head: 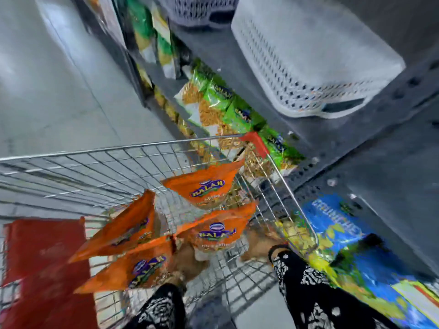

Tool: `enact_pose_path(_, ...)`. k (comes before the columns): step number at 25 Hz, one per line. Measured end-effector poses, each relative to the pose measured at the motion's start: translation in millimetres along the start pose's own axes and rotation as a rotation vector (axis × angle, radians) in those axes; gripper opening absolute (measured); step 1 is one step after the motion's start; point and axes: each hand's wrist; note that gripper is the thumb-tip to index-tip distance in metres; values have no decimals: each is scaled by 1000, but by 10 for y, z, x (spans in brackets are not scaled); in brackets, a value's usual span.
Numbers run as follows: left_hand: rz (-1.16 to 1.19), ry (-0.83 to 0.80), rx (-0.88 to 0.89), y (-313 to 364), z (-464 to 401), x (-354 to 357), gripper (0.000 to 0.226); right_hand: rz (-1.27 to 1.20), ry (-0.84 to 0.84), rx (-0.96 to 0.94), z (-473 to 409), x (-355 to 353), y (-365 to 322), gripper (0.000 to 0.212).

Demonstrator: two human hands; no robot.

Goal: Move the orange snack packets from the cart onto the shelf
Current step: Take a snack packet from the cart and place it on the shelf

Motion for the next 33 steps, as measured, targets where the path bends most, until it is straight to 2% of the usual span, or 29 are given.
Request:
enact_pose_path(2,195,66,-16,-45,-139,35,77,-153,53,-33,-203,45,-79,78)
enact_pose_path(6,430,251,-110,-160,-461,144,62,-503,144,-29,-464,19,-122,61)
enact_pose_path(10,481,373,-129,36,-462,113,53,-596,188,-55,-404,-39,-144,55)
enact_pose_path(15,454,308,-44,499,-112,-62,48,-582,304,-89,79,-195,-192,54)
enact_pose_path(23,420,191,381,1573,877,-170,53,-530,661,-224,1774,-582,-38,62)
enact_pose_path(28,458,80,630,2388,1382,126,46,-490,949,-177,2885,-617,327,36)
enact_pose_path(31,413,11,761,2973,1528,486,41,-623,1137,-121,3389,-676,644,46)
enact_pose_path(33,368,-64,785,3317,1500,716,41,-666,1221,-73,3562,-766,887,47)
Point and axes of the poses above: each hand's wrist, its own z-axis away from the middle knuckle, its own x-axis out of the palm, y = z × x, and after that the axes turned 7 degrees about z, right-handed
